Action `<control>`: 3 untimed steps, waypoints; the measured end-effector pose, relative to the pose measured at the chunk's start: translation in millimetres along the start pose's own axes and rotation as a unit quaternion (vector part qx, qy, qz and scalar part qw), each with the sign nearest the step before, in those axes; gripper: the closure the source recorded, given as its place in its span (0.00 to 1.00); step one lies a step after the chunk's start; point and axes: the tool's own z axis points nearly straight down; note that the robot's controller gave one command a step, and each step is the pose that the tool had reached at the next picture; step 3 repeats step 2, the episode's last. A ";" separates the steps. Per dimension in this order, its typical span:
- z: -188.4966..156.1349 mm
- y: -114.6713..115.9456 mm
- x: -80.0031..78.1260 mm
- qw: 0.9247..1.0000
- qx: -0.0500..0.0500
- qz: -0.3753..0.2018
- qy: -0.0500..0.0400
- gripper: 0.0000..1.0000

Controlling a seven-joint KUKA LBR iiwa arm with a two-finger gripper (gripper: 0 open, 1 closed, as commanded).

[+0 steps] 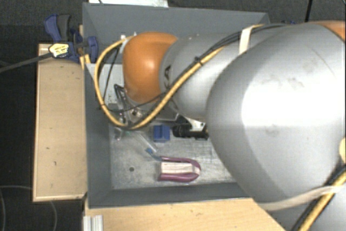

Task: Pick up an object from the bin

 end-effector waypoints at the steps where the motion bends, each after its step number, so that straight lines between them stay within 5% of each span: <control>1: -12.6 1.0 -0.8 1.000 -0.001 -0.001 0.000 1.00; 2: -68.1 2.6 -1.9 1.000 -0.001 -0.004 0.000 1.00; 3: -68.1 2.6 -1.9 1.000 -0.001 -0.004 0.000 1.00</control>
Offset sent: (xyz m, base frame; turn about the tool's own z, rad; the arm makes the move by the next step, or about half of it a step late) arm 0.0002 0.0001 0.0118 0.0000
